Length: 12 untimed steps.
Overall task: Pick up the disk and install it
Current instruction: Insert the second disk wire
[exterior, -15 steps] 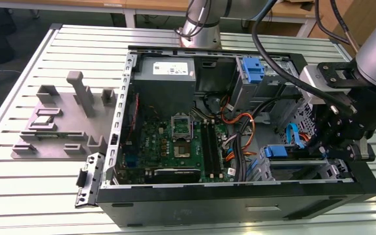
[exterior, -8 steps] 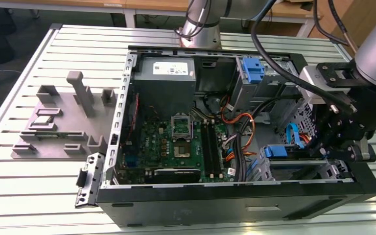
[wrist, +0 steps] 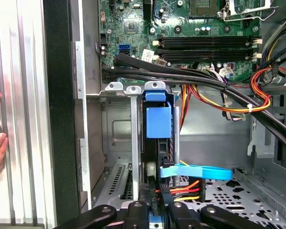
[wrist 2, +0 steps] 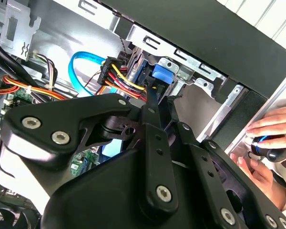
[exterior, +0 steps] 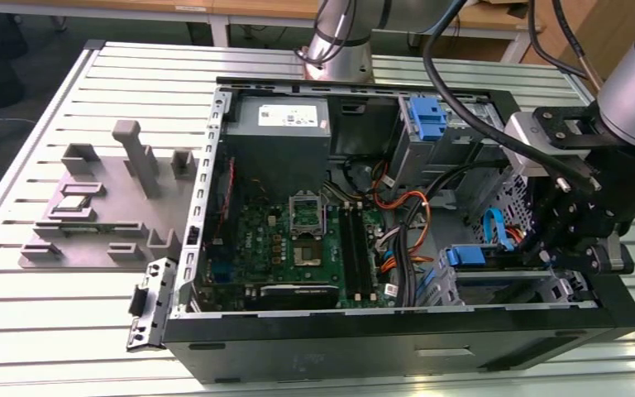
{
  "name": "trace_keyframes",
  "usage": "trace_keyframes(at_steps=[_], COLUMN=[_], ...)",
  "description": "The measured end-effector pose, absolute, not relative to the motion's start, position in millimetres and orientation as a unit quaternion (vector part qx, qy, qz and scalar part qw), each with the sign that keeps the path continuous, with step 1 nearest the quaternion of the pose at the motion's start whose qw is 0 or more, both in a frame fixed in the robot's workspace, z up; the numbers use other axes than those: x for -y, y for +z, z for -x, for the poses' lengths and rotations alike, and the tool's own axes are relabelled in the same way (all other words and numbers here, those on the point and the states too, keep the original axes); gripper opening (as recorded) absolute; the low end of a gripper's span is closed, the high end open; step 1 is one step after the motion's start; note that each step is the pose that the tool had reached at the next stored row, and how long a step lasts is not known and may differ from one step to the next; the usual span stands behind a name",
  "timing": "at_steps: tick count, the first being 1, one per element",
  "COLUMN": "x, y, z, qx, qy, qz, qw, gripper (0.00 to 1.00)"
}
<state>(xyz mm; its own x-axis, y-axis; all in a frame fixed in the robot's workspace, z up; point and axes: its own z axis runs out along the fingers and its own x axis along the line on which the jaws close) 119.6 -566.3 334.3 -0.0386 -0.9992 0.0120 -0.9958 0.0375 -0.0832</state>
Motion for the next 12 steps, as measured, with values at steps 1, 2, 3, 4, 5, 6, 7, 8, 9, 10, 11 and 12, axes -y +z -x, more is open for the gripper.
trace_keyframes(at_steps=[1, 2, 3, 4, 5, 6, 7, 8, 9, 10, 11, 12], x=[566.3, 566.3, 566.3, 566.3, 566.3, 566.3, 566.3, 566.3, 566.3, 566.3, 566.3, 566.3], y=[334.2, 334.1, 334.1, 334.1, 334.1, 334.0, 334.0, 334.0, 334.0, 334.0, 334.0, 334.0], z=[-119.6, -119.7, -119.6, -119.7, -119.6, -119.6, -119.6, -119.6, -119.6, -119.6, -119.6, -119.6], qx=[-0.720, -0.720, -0.720, -0.720, -0.720, -0.720, -0.720, -0.720, -0.720, -0.720, -0.720, -0.720], qy=[-0.034, -0.034, -0.034, -0.034, -0.034, -0.034, -0.034, -0.034, -0.034, -0.034, -0.034, -0.034], qz=[0.693, 0.693, 0.693, 0.693, 0.693, 0.693, 0.693, 0.693, 0.693, 0.693, 0.693, 0.693], qw=[0.025, 0.025, 0.025, 0.025, 0.025, 0.025, 0.025, 0.025, 0.025, 0.025, 0.025, 0.025], gripper=[0.24, 0.24, 0.24, 0.24, 0.24, 0.24, 0.22, 0.22, 0.22, 0.16, 0.16, 0.16])
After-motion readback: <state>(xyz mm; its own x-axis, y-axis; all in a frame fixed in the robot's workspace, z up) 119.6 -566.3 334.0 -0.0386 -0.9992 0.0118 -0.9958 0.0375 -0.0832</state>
